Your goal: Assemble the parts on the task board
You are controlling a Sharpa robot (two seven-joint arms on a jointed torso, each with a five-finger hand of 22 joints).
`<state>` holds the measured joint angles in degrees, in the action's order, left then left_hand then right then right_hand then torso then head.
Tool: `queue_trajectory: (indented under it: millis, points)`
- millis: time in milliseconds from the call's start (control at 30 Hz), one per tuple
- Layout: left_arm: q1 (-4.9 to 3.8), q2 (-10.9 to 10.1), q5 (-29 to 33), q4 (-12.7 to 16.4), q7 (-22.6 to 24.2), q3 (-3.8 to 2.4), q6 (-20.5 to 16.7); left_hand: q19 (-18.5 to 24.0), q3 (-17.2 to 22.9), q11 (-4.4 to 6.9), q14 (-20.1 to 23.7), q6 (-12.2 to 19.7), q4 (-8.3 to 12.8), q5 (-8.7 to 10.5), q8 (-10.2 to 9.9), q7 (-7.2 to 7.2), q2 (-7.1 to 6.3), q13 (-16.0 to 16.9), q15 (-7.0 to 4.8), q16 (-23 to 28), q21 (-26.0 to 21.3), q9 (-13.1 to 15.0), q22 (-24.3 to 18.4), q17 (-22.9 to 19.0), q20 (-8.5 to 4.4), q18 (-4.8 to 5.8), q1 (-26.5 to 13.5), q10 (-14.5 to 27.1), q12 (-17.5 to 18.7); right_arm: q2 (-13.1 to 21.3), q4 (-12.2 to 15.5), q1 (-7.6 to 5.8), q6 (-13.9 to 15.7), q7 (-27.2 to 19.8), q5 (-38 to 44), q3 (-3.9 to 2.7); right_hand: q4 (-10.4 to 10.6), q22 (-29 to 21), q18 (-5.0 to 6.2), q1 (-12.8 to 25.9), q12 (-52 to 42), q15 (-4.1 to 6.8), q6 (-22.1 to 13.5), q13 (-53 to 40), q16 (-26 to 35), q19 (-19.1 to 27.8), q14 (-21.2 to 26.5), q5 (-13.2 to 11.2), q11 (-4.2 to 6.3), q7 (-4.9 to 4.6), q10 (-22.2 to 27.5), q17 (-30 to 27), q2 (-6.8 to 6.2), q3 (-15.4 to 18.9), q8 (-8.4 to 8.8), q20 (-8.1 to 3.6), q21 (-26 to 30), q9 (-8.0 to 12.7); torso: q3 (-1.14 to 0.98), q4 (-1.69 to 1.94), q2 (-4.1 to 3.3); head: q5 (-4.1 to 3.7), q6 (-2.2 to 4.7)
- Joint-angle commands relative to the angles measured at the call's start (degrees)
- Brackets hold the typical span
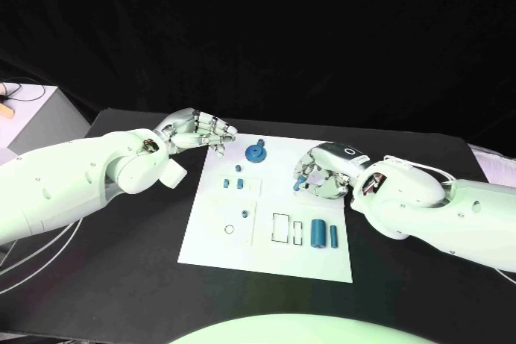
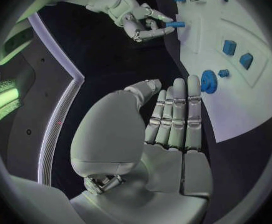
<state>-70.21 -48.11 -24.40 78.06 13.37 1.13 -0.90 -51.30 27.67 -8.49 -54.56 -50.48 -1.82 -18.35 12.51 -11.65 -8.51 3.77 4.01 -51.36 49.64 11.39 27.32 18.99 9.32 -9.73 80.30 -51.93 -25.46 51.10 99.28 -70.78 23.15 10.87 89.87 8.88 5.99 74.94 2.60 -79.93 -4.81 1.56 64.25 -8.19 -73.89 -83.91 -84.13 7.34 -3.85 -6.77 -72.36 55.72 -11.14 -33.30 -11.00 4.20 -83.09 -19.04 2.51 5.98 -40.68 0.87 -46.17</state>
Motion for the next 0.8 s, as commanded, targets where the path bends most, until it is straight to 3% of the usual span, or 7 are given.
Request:
queue_trajectory:
  millis: [33,333,533,800]
  points:
    - [0.03,0.2,0.3,0.0,0.2,-0.02,0.7,0.4,0.1,0.05,0.1,0.0,0.0,-0.17,0.3,-0.3,0.28,0.1,0.1,0.2,0.3,-0.1,0.1,0.1,-0.21,-0.84,0.5,0.4,0.3,0.2,1.7,-0.41,0.7,-1.1,-4.8,-0.3,-0.2,6.6,-0.62,-0.2,0.1,0.4,0.3,0.0,-0.2,-3.7,0.2,0.3,1.15,0.22,-1.6,-0.1,0.54,-0.4,-0.19,-0.34,-0.1,-0.1,-0.09,-0.02,-0.09,0.32,-0.04]
    - [0.2,0.6,0.8,0.0,0.7,-0.02,0.8,0.4,0.0,0.04,0.1,0.0,0.0,-0.15,0.4,-0.31,0.23,0.1,0.11,0.2,0.3,-0.1,0.1,0.1,-0.2,-0.83,0.5,0.4,0.3,-3.8,3.5,-0.31,0.9,-2.4,-3.4,-0.56,-0.5,6.4,-0.57,-0.2,0.2,0.4,0.2,0.0,-0.2,-3.6,0.2,0.5,1.13,0.15,-1.6,-0.2,0.56,-0.5,-0.25,-0.38,0.0,-0.3,-0.08,-0.02,-0.13,1.49,-0.14]
    - [0.25,1.0,1.3,0.0,0.9,-0.02,0.8,0.4,0.0,0.04,0.1,0.0,0.0,-0.15,0.4,-0.31,0.23,0.1,0.11,0.2,0.3,-0.1,0.1,0.1,-0.2,-0.83,0.5,0.4,0.3,-9.5,2.8,1.03,0.4,-3.5,-1.6,-0.22,-0.8,6.2,-0.51,-0.1,0.4,0.37,-0.1,-0.1,-0.1,-3.5,0.2,0.7,1.06,0.03,-1.5,-0.4,0.59,-0.7,-0.31,-0.41,0.3,-0.5,0.01,0.11,-0.12,2.31,-0.3]
    - [0.26,1.5,1.6,-0.2,1.0,-0.02,0.8,0.4,0.0,0.02,0.1,0.0,0.0,-0.1,0.4,-0.32,0.2,0.1,0.14,0.2,0.4,-0.1,0.1,0.1,-0.19,-0.81,0.4,0.4,0.3,-15.0,-0.3,3.33,-1.5,-4.0,-0.3,0.1,-1.2,5.9,-0.45,0.1,0.7,0.27,-0.5,-0.1,0.0,-3.4,0.3,0.9,0.89,-0.19,-1.3,-0.6,0.66,-0.9,-0.31,-0.39,0.5,-0.7,0.04,0.14,-0.15,3.62,-0.69]
